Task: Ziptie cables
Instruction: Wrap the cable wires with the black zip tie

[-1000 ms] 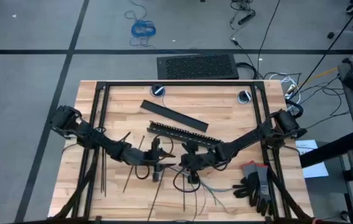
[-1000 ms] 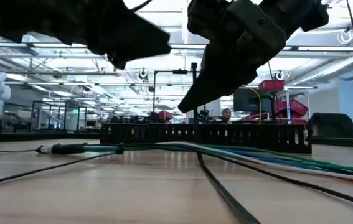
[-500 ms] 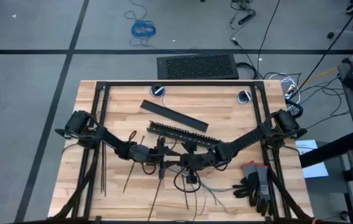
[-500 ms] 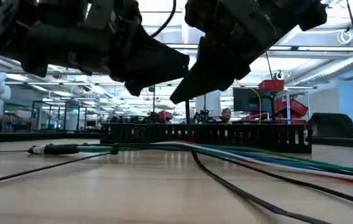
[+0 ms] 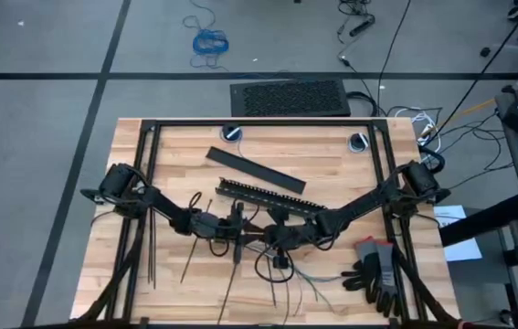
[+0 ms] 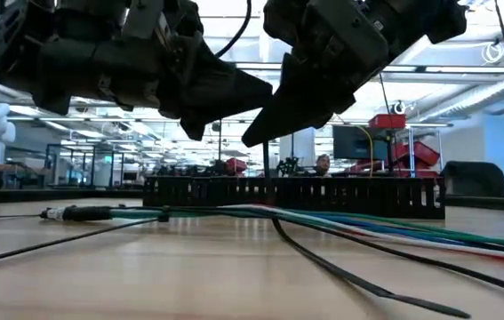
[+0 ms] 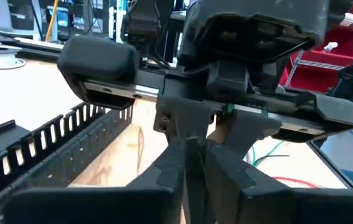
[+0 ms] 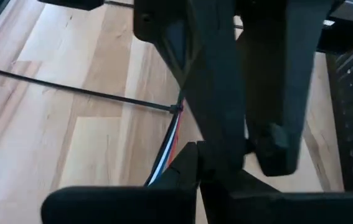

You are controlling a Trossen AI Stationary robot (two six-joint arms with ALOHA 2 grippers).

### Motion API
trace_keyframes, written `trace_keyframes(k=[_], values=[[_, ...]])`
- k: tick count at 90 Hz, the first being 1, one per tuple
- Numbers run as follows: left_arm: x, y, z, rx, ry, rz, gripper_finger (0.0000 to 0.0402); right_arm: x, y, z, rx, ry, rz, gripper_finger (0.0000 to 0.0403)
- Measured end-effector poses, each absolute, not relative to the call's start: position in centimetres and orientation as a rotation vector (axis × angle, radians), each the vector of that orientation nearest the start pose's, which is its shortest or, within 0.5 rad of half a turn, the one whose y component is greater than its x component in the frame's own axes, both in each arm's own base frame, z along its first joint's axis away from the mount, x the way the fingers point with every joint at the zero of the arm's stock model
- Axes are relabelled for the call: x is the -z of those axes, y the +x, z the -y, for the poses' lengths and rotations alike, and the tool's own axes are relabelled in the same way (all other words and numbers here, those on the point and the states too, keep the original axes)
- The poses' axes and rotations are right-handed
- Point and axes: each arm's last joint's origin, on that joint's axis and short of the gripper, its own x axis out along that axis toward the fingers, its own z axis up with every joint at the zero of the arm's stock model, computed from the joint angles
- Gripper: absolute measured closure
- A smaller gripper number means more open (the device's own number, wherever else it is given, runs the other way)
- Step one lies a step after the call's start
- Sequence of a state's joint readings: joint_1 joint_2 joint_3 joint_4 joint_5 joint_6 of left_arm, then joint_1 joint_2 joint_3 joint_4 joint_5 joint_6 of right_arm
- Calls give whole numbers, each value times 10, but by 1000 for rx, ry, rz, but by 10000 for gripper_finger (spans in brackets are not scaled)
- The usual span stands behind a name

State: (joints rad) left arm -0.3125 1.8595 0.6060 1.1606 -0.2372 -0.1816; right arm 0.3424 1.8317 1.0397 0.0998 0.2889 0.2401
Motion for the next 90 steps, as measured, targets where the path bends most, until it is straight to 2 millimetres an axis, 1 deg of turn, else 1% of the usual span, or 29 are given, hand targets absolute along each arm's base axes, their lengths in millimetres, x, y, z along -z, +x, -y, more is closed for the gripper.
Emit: trace_keyframes(k=[4, 8, 29, 35, 41, 47, 61, 68, 74, 81, 90], values=[[-134, 310, 93, 68, -149, -96, 388, -165, 357, -118, 34, 17, -657, 403], [-134, 311, 93, 68, -148, -95, 395, -166, 358, -118, 49, 17, -653, 403], [-133, 311, 94, 73, -139, -107, 400, -165, 357, -118, 57, 18, -658, 403], [-132, 311, 94, 73, -137, -110, 400, -165, 357, -118, 57, 15, -659, 396], [-132, 310, 94, 75, -120, -116, 400, -165, 357, -118, 56, 16, -657, 380], [-132, 310, 95, 79, -118, -116, 401, -165, 356, -119, 92, 17, -660, 354], [-132, 309, 97, 86, -108, -116, 401, -158, 344, -124, 258, -60, -708, 285], [-132, 309, 98, 95, -90, -115, 401, -156, 335, -134, 313, -104, -716, 263], [-132, 309, 98, 105, -85, -115, 401, -156, 328, -148, 306, -120, -705, 254], [-131, 309, 98, 119, -86, -125, 401, -159, 320, -169, 228, -112, -685, 251], [-126, 308, 98, 107, -94, -176, 401, -162, 310, -197, 77, -42, -658, 258]])
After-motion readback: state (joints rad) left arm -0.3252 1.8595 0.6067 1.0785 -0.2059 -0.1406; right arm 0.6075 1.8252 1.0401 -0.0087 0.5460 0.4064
